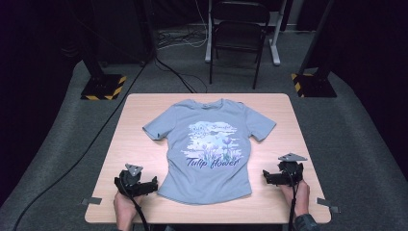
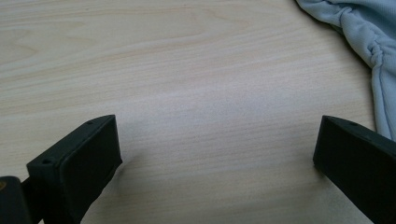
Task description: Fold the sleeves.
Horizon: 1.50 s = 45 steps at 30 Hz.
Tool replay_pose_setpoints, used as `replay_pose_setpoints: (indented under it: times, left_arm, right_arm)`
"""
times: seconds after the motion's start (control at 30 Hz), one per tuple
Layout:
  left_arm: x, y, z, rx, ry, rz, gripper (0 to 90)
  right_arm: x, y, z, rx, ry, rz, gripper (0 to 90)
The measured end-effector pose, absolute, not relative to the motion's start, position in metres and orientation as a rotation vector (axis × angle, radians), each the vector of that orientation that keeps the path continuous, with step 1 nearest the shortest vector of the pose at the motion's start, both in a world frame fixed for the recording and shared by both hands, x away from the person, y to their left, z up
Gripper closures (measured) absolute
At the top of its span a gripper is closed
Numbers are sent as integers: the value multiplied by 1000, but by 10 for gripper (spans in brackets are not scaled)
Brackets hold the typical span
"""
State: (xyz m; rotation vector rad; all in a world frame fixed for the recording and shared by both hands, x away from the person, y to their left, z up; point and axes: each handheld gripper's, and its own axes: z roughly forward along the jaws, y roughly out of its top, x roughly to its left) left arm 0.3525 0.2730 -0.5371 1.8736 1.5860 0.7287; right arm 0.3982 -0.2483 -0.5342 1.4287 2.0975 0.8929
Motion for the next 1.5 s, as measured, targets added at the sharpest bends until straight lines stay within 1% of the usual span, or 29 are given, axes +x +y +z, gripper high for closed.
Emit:
replay_pose_setpoints:
  times: [0.43, 0.63, 1.1, 1.5]
  left_arm:
    - [369, 272, -536, 1872, 1560, 637, 6]
    - [372, 272, -531, 1844, 1539, 636, 5]
    - [392, 265, -526, 1842, 1505, 616, 1]
    - [407, 257, -522, 1830, 1479, 627, 1]
  right_arm:
    - [398, -248, -534, 1410, 2110, 891, 0]
    - [398, -248, -534, 1413, 2109, 890, 0]
    - [400, -248, -533, 1426, 2113, 882, 0]
    - [410, -237, -525, 1434, 2110, 963, 0]
